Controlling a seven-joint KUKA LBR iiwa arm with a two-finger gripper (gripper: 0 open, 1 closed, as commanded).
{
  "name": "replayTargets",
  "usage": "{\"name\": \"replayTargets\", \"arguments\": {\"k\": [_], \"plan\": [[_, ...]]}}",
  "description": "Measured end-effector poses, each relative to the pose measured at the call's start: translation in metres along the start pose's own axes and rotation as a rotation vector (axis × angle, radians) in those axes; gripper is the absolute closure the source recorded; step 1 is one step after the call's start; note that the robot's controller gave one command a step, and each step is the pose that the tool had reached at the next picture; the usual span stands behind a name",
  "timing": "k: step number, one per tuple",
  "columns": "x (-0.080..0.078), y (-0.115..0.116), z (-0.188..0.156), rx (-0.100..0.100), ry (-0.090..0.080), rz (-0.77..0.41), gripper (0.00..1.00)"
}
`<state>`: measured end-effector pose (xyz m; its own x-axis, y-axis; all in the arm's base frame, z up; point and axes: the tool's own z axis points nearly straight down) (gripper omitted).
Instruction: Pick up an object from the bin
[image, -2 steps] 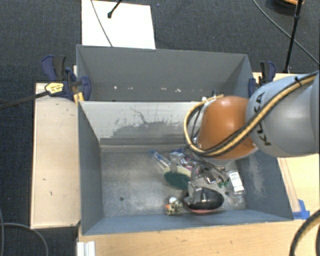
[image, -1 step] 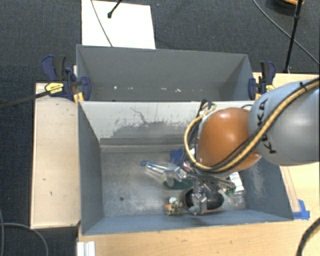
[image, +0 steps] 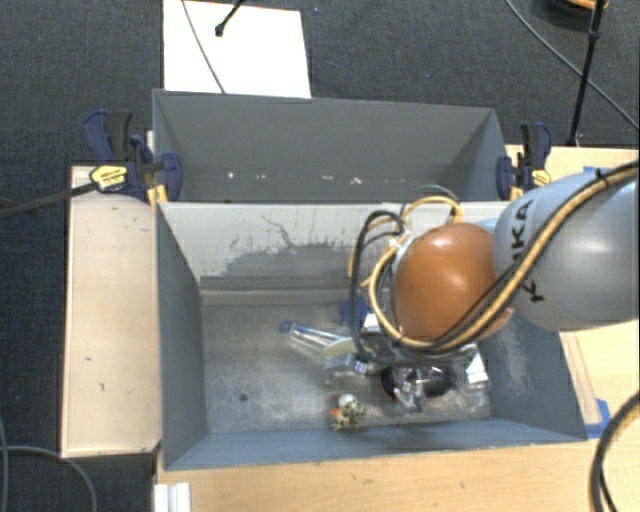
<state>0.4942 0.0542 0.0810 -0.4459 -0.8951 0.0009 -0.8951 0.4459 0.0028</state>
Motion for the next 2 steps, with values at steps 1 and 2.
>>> {"name": "replayTargets", "arguments": {"k": [1, 2], "plan": [[-0.033, -0.061, -0.029, 0.004, -0.005, 0.443, 0.0], [-0.036, -0.064, 0.004, 0.011, -0.02, 0.411, 0.0]]}}
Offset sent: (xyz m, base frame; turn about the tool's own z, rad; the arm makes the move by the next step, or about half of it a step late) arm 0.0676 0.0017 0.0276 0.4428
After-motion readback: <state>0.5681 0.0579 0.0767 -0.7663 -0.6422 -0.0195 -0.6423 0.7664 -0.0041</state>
